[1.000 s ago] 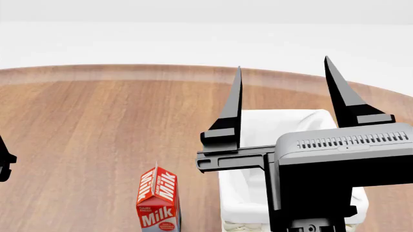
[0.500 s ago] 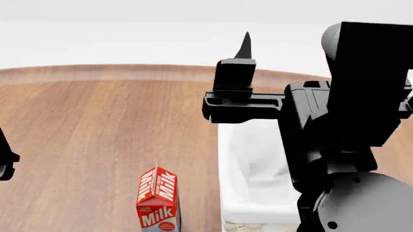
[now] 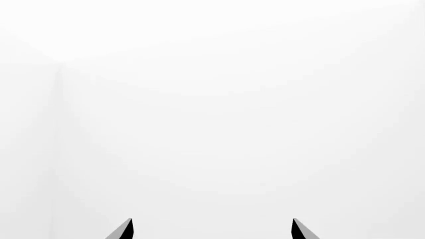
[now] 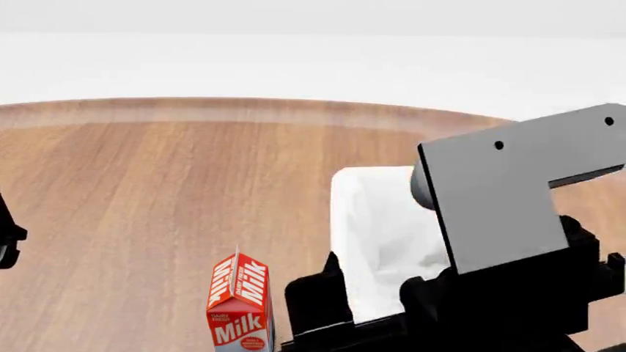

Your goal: Pick up the alphabet soup and the tomato sauce, and put them in the basket.

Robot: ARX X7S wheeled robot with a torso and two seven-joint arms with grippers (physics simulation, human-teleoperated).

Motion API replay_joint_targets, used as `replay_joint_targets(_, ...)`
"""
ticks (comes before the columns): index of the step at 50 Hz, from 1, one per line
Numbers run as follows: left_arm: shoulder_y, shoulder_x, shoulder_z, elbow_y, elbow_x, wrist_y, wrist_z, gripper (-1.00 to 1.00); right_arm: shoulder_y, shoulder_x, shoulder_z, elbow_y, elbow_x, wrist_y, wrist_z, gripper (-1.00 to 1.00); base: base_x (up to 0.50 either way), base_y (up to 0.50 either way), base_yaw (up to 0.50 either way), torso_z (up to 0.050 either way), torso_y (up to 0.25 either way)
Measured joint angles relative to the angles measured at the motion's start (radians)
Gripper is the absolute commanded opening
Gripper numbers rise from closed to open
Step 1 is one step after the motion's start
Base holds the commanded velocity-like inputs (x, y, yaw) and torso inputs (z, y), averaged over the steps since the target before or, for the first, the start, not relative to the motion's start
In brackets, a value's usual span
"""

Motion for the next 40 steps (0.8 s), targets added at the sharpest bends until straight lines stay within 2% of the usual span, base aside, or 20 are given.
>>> replay_joint_targets(8, -0.001, -0.005, -0.003, 0.008, -0.005, -0.007, -0.005, 1.0, -0.13, 0.114, -0.104, -0.15, 0.018, -0.141, -0.018, 1.0, 0.0, 0.0, 0.0, 0.0, 0.0)
replay_joint_targets(18, 0.004, -0.011, -0.006, 0.02, -0.01, -0.01, -0.013, 1.0, -0.37, 0.219, -0.165, -0.27, -0.124, -0.256, -0.117, 1.0, 0.0, 0.0, 0.0, 0.0, 0.0)
replay_joint_targets(30, 0.013, -0.018, -0.005, 0.028, -0.013, -0.005, -0.021, 1.0, -0.595, 0.291, -0.191, -0.319, -0.302, -0.344, -0.235, 1.0, 0.0, 0.0, 0.0, 0.0, 0.0)
replay_joint_targets(40, 0.018, -0.023, 0.0, 0.027, -0.014, 0.002, -0.028, 1.0, -0.709, 0.319, -0.22, -0.323, -0.39, -0.366, -0.266, 1.0, 0.0, 0.0, 0.0, 0.0, 0.0)
